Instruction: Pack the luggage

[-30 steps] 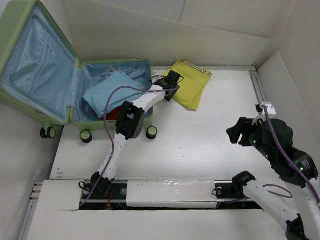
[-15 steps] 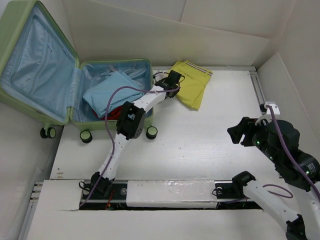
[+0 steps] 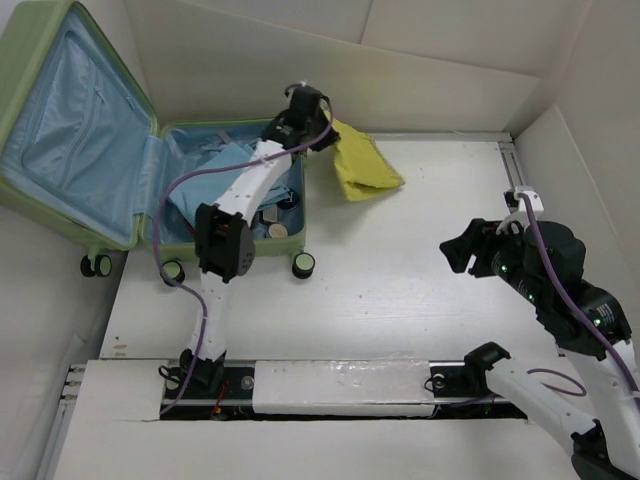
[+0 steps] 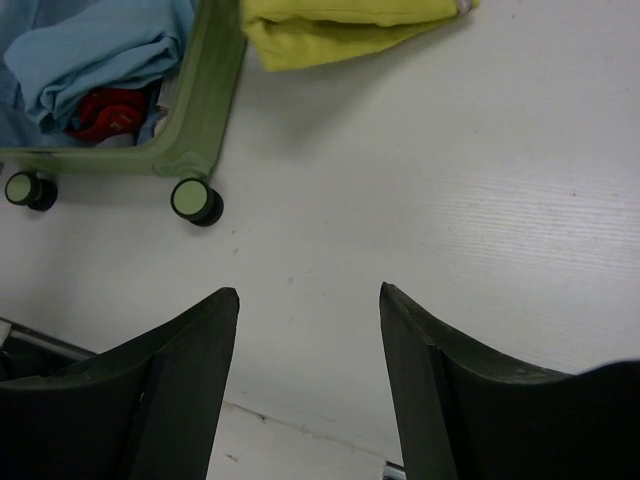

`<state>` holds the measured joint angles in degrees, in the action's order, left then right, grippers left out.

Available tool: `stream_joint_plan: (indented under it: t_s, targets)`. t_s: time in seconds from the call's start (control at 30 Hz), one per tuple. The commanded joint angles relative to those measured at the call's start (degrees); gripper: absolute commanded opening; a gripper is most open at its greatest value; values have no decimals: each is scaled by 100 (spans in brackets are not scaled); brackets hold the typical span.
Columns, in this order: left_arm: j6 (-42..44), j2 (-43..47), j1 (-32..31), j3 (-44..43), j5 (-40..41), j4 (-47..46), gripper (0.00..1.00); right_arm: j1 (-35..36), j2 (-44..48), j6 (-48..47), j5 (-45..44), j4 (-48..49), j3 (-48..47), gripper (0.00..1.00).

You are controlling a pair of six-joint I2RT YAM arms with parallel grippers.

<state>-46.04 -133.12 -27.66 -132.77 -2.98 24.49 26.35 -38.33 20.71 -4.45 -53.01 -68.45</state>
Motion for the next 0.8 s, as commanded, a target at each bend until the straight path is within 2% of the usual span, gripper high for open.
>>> stream_joint_plan:
  t_s: [0.0,0.17,0.4,0.5,0.67,0.77]
  targets:
    - [771,1489,532,301,-291,-50,0,19,-35,-23,233,494,-29,65]
    - [921,2630,1866,1726,-537,-305,0,19,-96,-23,339,686,24,65]
    - [755,3449,3449,3713,-668,-718,0,19,-96,-23,392,740,77,65]
    - [755,3635,3802,4188,-416,-779,0,19,-96,-23,392,740,130,65]
    - [834,3697,4040,4242,314,-455,0,19,-149,-23,392,740,130,65]
    - [684,3697,4181,4295,430,-384,0,19,-149,-23,392,740,182,65]
